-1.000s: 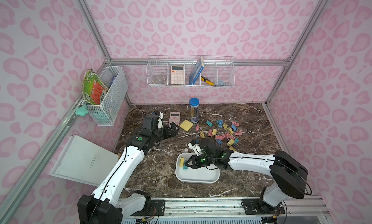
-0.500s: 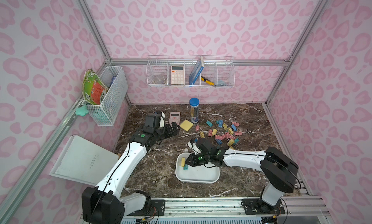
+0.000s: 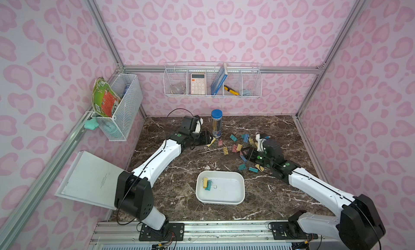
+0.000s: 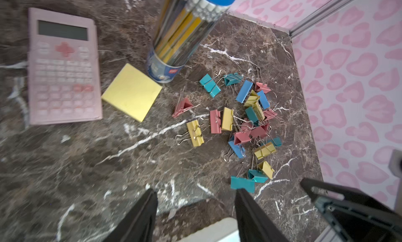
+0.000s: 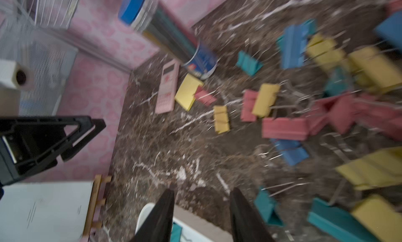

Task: Put the binder clips in the storage box
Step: Place the binder clip in the storage box, then pick up the binder clip at the center of the board.

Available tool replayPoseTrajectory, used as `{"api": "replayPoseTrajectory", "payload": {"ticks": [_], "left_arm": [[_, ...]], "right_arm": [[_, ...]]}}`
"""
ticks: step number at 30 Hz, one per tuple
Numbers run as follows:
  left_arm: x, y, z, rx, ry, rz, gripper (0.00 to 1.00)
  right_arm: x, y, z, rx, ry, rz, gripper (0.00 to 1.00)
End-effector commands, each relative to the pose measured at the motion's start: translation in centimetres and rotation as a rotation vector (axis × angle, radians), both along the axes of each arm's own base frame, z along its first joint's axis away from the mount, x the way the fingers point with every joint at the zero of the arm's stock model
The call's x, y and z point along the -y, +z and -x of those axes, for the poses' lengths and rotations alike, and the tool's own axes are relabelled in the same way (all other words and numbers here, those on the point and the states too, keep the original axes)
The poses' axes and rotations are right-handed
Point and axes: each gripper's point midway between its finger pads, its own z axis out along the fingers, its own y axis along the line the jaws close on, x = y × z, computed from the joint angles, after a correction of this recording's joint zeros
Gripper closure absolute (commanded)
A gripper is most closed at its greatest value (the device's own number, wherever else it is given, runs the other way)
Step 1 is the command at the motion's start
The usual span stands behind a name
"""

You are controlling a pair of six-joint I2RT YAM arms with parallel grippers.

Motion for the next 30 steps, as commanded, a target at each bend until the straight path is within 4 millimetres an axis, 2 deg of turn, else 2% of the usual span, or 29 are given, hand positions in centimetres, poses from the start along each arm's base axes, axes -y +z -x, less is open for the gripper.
{"api": "replayPoseTrajectory", "payload": {"ticks": [1, 4, 7, 10, 17, 30], "left_arm": [[1.4, -3.1, -1.6, -0.091, -0.007, -0.067, 0.43], [2.8, -6.0, -3.2, -0.142, 0.019, -0.049, 0.44], [4.7, -7.4, -4.6, -0.158, 0.002, 0.028, 0.44], [6.4, -8.6, -5.4, -0.204, -0.016, 0.101, 0.45], [6.5, -13.2, -5.7, -0.34, 0.066, 0.105, 0.49], [8.3, -15.2, -3.8, -0.395, 0.01, 0.149, 0.64]], "right_arm": [[3.9, 1.1, -1.7, 0.04, -0.122, -0.023, 0.52], [4.4, 1.9, -2.3, 0.07, -0.103, -0.036, 0.51], [3.3, 2.8, -2.4, 0.102, -0.027, -0.059, 0.5], [2.4, 2.9, -2.2, 0.113, 0.025, -0.091, 0.49], [1.6, 2.8, -1.9, 0.103, 0.07, -0.124, 0.45], [1.5, 2.3, -1.5, 0.092, 0.077, -0.132, 0.44]]}}
